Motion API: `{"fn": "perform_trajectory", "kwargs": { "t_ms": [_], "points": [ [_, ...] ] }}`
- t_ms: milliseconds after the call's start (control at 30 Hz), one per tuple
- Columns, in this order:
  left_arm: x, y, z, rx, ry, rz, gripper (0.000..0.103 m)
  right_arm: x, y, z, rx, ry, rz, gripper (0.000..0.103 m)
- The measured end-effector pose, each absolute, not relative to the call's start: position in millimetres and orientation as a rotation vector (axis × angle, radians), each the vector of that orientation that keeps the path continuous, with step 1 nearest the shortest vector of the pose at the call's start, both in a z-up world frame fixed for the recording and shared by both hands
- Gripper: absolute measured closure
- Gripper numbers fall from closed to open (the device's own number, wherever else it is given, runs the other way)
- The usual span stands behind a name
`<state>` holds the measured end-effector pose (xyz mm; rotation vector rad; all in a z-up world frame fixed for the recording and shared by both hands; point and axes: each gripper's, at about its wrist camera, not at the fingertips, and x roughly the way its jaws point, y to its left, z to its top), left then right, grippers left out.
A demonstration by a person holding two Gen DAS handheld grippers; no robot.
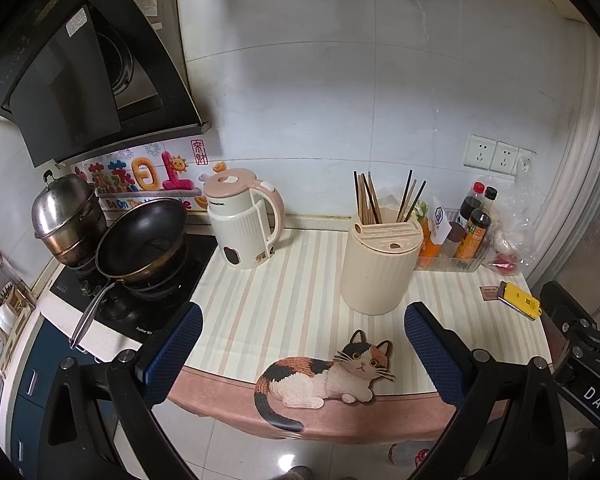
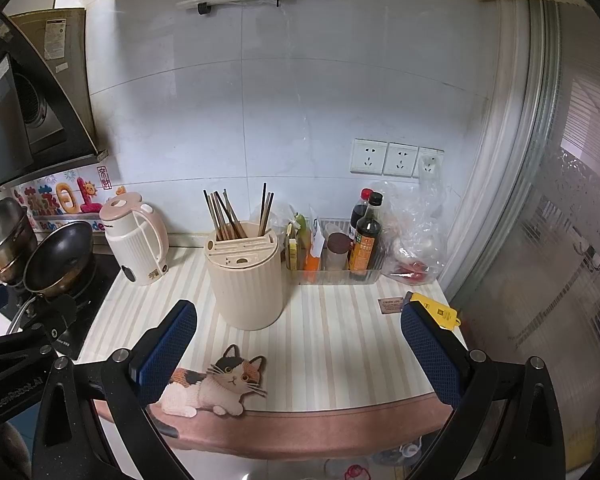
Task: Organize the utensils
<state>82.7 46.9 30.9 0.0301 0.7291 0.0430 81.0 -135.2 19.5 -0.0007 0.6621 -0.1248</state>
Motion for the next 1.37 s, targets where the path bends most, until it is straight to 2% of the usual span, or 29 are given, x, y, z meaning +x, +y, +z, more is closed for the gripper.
{"fn": "perform_trajectory", "kwargs": {
  "t_ms": [1367],
  "points": [
    [78,49,31,0.028,0.728,0.029,0.0,70,-132,21,0.008,0.659,-0.142,0.0]
  ]
}}
